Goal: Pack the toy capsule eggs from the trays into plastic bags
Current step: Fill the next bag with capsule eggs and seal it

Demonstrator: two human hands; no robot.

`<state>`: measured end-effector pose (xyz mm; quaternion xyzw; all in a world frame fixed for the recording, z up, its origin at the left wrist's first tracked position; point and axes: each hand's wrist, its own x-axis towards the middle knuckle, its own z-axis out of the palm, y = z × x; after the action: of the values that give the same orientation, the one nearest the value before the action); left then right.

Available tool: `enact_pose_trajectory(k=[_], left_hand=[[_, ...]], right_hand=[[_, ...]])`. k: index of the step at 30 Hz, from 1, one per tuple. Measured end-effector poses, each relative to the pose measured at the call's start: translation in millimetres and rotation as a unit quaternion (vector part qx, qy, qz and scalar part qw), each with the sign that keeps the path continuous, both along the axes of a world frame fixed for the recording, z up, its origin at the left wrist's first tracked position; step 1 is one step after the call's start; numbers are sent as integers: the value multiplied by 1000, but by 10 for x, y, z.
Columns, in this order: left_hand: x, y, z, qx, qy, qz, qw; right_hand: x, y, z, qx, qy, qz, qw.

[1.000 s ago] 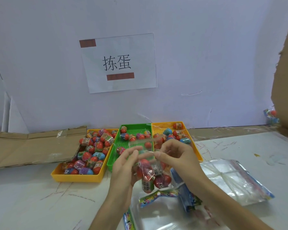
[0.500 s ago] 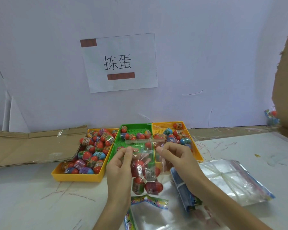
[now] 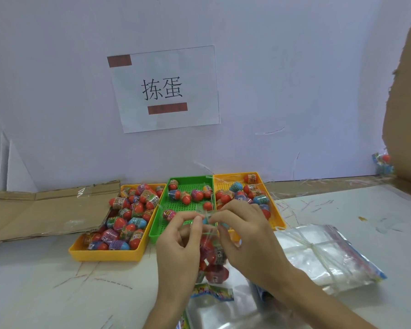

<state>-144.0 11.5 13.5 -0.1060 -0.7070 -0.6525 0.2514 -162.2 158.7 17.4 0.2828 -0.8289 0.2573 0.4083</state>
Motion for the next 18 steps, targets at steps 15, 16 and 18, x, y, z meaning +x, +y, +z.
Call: enact_pose_trajectory(k=[15, 16, 18], left_hand=[[0, -11, -77, -143, 85, -1, 986], [-6, -18, -88, -153, 89, -1, 984], [-25, -27, -115, -177, 91, -3, 980]], right_hand=[[14, 8, 14, -85, 15, 14, 996], [14, 3, 10, -83, 17, 13, 996], [14, -9, 4, -83, 18, 12, 996]])
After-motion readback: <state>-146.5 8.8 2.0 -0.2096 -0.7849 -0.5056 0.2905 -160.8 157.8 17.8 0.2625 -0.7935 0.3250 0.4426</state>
